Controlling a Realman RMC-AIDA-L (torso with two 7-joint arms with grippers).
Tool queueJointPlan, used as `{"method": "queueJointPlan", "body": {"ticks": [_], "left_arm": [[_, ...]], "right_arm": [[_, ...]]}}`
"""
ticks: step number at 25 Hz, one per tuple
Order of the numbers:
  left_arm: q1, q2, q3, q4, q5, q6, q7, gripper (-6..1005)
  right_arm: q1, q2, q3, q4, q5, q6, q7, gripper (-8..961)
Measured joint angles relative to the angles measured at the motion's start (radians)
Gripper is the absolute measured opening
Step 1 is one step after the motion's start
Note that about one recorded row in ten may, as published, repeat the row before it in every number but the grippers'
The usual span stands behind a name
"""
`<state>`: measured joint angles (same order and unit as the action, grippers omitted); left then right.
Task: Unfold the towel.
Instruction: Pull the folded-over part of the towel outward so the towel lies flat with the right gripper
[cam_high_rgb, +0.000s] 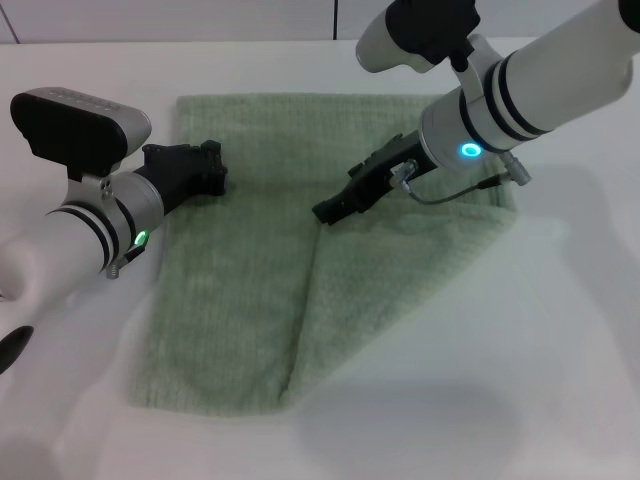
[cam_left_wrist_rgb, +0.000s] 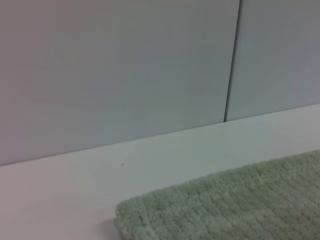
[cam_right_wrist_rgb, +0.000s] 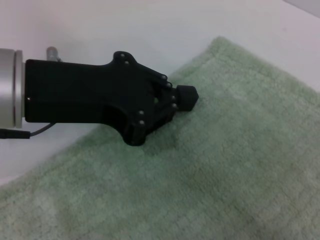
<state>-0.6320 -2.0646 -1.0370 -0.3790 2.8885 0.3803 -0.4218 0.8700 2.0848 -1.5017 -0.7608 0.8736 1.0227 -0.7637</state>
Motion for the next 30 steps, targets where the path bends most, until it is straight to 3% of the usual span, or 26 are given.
{"method": "queueJointPlan", "body": {"ticks": [30], "left_arm": [[0.002, 0.001, 0.000, -0.008, 0.000, 0.000, 0.000, -2]], "right_arm": [[0.066, 0.003, -0.082, 0.098, 0.041, -0.061, 0.001, 788]]}}
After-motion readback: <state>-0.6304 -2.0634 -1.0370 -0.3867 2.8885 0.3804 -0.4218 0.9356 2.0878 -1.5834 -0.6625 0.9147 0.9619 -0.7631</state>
